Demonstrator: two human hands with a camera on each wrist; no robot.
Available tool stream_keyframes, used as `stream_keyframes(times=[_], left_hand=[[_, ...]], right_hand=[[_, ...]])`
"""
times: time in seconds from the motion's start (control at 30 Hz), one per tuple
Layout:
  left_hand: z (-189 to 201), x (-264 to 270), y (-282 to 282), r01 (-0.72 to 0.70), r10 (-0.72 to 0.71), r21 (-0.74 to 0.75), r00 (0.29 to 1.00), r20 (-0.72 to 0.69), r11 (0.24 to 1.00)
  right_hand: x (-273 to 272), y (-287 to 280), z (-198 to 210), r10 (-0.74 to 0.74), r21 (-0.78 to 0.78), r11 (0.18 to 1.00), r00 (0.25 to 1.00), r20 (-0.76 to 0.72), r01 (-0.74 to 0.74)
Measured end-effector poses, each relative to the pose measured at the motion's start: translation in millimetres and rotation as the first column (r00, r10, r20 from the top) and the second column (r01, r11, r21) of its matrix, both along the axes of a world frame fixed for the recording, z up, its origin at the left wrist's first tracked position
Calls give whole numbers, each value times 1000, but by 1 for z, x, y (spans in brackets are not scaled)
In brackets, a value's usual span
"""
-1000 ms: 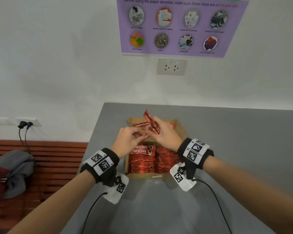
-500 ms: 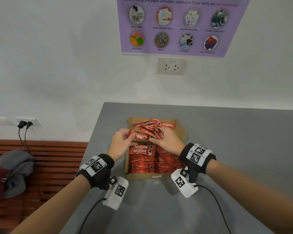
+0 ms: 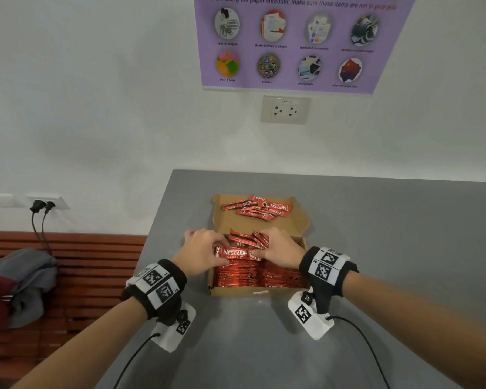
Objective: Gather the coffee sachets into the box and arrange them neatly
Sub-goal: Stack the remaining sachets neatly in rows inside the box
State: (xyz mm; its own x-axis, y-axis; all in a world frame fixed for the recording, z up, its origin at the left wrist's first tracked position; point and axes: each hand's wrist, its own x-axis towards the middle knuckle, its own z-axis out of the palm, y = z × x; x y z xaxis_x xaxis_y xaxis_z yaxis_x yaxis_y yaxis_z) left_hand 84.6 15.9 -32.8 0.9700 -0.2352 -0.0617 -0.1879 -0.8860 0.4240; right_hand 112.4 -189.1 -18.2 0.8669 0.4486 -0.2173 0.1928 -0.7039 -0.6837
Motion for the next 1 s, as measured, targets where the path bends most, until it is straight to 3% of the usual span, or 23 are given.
stream_keyframes(times=[0.17,0.67,0.9,1.0], left_hand=[[-2,-3,-6,64,-69,164,997,20,984],[1,-3,-8,91,-100,259,995,24,962],[6,-2,-7,86,-95,246,995,27,966],[10,1,-1,23,-36,88,989,146,996]], right_hand=[[-1,4,1,15,-81,997,1000,18,-13],[-2,14,-7,22,-134,991,997,76,-12],[-4,16,-6,28,-145,989,994,104,-12],[-2,10,3,-17,-115,993,981,192,39]])
